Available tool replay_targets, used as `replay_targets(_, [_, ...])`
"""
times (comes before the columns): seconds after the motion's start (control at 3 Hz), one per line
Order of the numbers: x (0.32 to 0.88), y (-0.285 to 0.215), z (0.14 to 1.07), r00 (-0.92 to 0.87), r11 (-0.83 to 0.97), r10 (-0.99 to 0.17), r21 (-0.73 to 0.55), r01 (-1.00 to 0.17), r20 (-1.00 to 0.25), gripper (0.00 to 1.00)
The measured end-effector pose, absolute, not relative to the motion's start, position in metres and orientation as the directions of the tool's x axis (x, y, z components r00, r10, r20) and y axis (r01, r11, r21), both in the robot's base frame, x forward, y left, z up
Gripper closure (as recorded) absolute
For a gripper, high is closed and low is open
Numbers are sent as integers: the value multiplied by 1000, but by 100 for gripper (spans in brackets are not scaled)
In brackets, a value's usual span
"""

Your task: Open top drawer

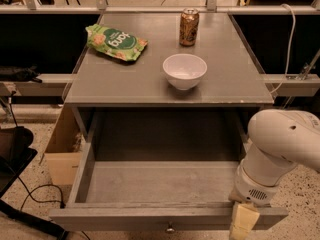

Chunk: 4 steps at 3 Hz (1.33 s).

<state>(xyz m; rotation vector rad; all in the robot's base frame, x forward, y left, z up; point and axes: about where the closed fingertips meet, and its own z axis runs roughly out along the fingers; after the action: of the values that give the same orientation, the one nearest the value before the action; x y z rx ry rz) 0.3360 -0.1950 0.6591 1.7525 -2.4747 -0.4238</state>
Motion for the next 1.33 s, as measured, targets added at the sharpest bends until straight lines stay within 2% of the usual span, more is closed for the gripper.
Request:
replay_targets(0.67, [338,-193,656,-343,308,-934,272,-912,-95,0])
replay_targets(1.33, [366,-181,713,-295,283,-954,169,-944,-50,0])
